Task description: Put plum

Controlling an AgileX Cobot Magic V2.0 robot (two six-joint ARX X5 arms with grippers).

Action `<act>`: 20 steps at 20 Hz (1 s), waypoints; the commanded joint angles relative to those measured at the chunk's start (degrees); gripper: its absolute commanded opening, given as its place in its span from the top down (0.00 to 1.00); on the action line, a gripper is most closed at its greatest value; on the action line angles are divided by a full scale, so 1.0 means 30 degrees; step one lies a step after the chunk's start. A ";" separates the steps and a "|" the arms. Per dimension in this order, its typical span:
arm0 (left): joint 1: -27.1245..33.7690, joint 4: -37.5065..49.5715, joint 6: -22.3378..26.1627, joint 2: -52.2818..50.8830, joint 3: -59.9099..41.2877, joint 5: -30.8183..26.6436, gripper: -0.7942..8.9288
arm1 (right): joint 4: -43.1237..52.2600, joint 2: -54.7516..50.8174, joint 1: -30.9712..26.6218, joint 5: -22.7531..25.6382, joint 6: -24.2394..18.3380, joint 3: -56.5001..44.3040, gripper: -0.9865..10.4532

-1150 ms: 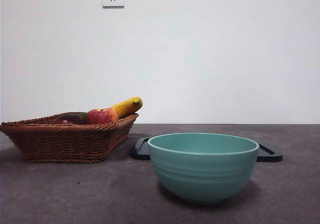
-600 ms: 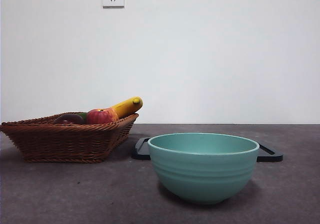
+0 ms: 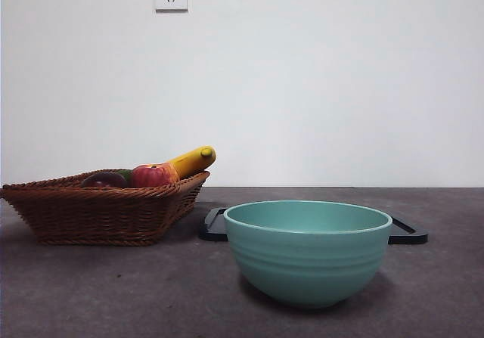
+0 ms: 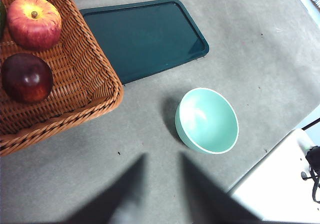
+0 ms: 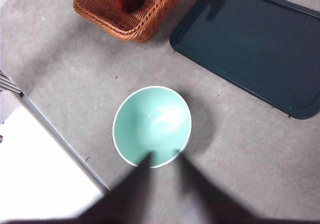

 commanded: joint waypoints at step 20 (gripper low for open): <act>-0.0255 0.0736 -0.0525 0.0357 0.0561 -0.1676 0.44 | 0.0124 0.0160 0.0080 -0.0073 0.0007 0.0364 0.53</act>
